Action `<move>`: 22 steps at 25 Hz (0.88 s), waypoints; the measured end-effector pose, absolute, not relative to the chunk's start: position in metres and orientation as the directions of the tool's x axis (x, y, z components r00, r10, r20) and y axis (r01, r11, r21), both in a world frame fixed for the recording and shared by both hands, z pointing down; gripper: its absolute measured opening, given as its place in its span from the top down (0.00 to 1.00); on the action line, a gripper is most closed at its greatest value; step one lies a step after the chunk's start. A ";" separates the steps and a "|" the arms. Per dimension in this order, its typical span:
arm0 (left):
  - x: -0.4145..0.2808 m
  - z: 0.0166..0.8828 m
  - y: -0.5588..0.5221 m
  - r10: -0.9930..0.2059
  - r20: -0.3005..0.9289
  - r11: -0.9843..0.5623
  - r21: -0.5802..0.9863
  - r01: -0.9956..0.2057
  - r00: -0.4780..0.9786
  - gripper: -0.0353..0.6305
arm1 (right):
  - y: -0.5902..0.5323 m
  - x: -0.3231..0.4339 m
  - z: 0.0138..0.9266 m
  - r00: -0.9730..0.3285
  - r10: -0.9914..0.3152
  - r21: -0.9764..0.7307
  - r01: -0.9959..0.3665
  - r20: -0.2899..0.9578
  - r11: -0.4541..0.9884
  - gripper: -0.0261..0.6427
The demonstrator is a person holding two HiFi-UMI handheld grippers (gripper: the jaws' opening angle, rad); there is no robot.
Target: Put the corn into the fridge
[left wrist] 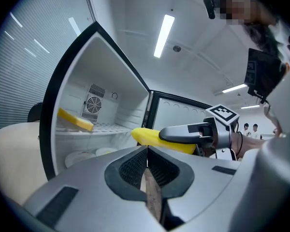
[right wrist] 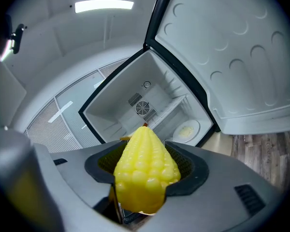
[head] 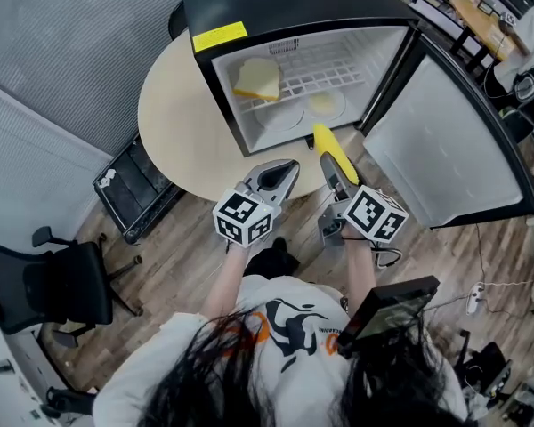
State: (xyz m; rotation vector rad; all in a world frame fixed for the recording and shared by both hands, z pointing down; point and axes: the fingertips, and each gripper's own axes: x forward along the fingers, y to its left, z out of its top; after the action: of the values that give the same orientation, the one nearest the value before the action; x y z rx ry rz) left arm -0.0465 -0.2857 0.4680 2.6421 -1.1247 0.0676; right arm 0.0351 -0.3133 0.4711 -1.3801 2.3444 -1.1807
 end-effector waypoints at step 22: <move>-0.065 0.482 -0.342 -0.670 0.148 -0.683 0.261 -0.682 0.727 0.93 | -0.430 0.028 0.445 -0.505 -0.830 -0.560 -0.770 0.238 0.307 0.58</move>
State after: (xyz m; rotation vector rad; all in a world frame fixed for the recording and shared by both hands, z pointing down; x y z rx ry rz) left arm -0.0650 -0.3421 0.4816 2.6345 -1.0588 0.0585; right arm 0.0283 -0.4298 0.4446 -1.5112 2.4619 -0.9688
